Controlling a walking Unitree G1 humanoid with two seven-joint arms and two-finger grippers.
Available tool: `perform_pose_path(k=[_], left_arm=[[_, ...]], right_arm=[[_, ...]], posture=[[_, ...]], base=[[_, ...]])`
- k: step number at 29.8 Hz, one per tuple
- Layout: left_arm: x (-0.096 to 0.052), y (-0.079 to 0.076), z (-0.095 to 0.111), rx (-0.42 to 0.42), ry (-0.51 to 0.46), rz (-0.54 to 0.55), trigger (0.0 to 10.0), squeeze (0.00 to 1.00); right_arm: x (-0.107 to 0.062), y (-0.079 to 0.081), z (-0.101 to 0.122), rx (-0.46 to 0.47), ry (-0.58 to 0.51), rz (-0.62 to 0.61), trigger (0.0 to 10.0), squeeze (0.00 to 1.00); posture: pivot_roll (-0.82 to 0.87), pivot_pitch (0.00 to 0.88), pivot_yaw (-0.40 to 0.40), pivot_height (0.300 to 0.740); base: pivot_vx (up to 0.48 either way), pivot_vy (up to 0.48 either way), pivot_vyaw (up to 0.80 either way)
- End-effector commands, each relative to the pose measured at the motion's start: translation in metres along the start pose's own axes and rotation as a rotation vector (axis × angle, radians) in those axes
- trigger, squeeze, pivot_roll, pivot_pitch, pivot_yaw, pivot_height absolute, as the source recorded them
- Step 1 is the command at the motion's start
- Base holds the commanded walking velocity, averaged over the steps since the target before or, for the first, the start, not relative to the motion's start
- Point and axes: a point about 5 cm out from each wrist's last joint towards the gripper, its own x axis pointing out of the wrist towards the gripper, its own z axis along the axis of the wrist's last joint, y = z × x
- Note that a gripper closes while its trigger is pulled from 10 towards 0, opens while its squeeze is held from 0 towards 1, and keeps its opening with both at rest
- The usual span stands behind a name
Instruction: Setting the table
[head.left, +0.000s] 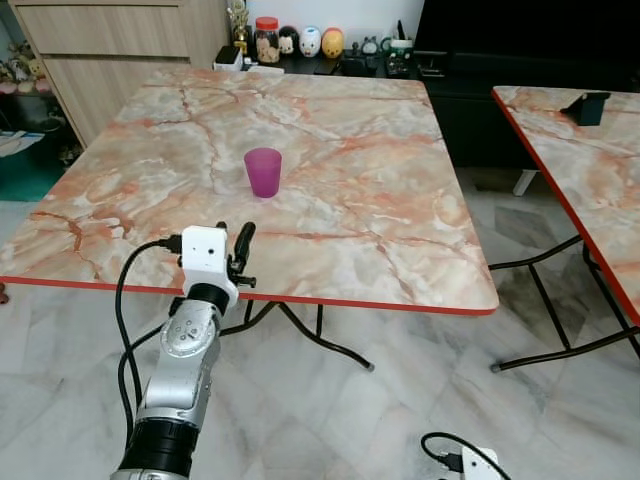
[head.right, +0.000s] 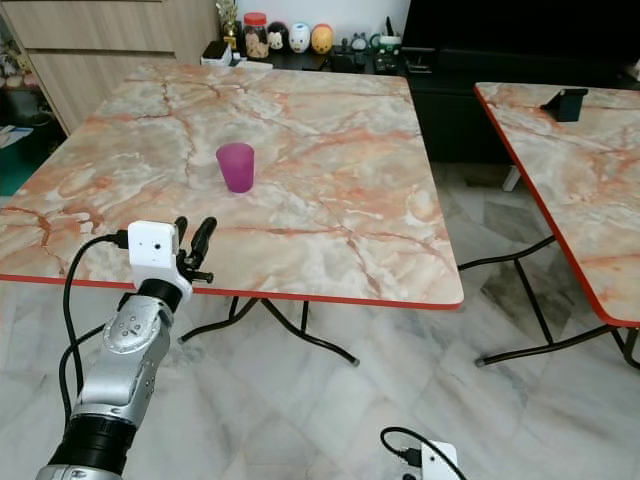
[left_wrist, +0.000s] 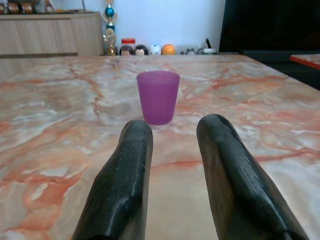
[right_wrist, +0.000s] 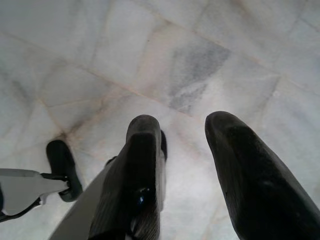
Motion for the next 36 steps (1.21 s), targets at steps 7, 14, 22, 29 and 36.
perform_pose_path(k=[7,14,22,29,36], left_arm=[[0.004,0.003,0.009,0.003,-0.041,0.006,10.0,0.00],[0.003,-0.001,0.007,0.014,-0.042,-0.012,10.0,0.00],[0.005,-0.002,0.009,0.015,-0.051,-0.018,10.0,0.00],[0.007,-0.001,0.012,0.011,-0.061,-0.010,10.0,0.00],[0.006,0.001,0.011,0.018,-0.056,-0.007,10.0,0.00]], right_arm=[[0.003,0.019,0.008,-0.010,-0.006,0.018,10.0,0.00],[0.003,0.017,0.008,-0.017,-0.003,0.020,10.0,0.00],[-0.003,-0.018,-0.003,0.000,0.003,-0.012,10.0,0.00],[-0.004,-0.022,-0.008,0.003,0.007,-0.014,10.0,0.00],[-0.003,-0.011,-0.008,-0.001,0.009,-0.002,10.0,0.00]], posture=[[0.08,0.000,-0.029,0.731],[0.09,0.000,-0.036,0.731],[0.09,0.000,-0.034,0.731],[0.09,0.000,-0.034,0.731],[0.09,0.000,-0.033,0.731]], base=[[0.000,0.000,0.00],[0.000,0.000,0.00],[0.030,0.000,0.00],[0.252,0.000,0.00],[0.256,0.000,0.00]])
